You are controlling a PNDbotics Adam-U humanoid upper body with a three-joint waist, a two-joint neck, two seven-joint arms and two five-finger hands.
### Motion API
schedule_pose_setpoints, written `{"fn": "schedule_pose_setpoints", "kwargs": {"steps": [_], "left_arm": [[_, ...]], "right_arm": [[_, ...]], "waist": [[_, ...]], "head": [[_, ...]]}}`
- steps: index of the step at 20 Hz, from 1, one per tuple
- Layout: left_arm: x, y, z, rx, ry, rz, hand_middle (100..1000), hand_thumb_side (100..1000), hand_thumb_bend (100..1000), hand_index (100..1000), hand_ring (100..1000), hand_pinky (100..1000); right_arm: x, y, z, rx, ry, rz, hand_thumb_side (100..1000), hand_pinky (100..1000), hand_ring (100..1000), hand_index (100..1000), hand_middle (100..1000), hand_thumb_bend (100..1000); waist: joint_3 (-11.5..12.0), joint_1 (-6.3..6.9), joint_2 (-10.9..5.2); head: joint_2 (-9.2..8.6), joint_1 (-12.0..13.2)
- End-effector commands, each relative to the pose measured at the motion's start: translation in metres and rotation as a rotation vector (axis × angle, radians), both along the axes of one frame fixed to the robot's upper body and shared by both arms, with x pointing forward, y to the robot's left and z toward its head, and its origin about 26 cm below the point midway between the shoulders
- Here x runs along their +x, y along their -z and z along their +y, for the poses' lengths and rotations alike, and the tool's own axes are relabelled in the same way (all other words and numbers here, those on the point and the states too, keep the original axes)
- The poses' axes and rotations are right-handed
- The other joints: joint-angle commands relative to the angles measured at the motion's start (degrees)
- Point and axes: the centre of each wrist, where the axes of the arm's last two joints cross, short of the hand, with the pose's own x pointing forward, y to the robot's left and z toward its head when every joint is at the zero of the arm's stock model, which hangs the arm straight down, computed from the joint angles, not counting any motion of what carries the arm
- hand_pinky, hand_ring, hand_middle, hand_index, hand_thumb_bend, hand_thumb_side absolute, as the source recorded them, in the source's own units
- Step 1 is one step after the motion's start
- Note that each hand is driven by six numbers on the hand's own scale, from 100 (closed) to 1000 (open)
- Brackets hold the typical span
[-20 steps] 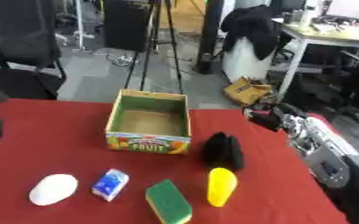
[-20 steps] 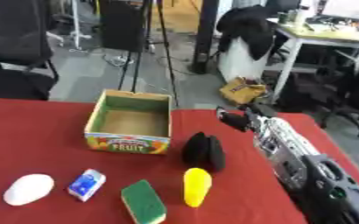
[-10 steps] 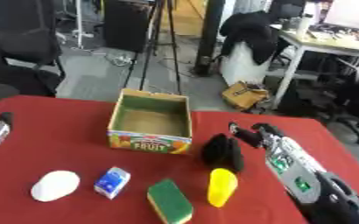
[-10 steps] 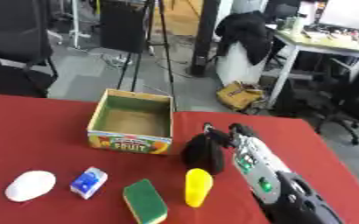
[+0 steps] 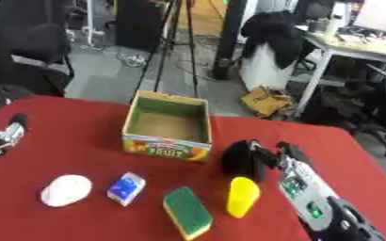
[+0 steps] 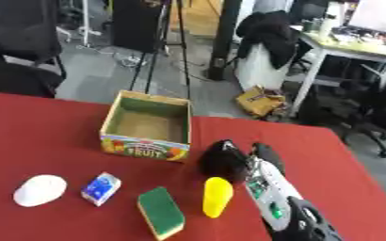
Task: Pick up objects on the table and place them in the box.
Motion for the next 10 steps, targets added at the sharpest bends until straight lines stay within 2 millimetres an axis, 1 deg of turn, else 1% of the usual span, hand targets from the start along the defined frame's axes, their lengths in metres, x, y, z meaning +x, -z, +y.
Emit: {"fn": "schedule_pose_setpoints", "kwargs": {"steps": [1,6,10], "left_arm": [[-0.0021,-0.0143,-0.0002,0.038,0.004,-0.028,941,1000,114,1000,996,982],[-0.0015,-0.0141,-0.0015,0.036,0.013,-0.016,938,1000,100,1000,995,981],[-0.0012,-0.0143,-0.002,0.038,0.017,-0.01,937,1000,100,1000,994,982]], "right_arm": [[0.0039,-0.0045,-0.0026,0.005,0.012,-0.025,1000,873,1000,1000,915,460],[0.004,0.0008,0.0004,0.022,0.018,-0.019,1000,872,1000,1000,917,461],[0.0033,-0.0015,0.0031,0.043,0.02,-0.033,1000,872,1000,1000,918,451]], "waist": [[0.1,0.66,-0.54],[0.6,0.81,-0.35],[0.7,0.81,-0.31]], "head": [[0.03,-0.4],[0.18,-0.9],[0.39,-1.3]]}}
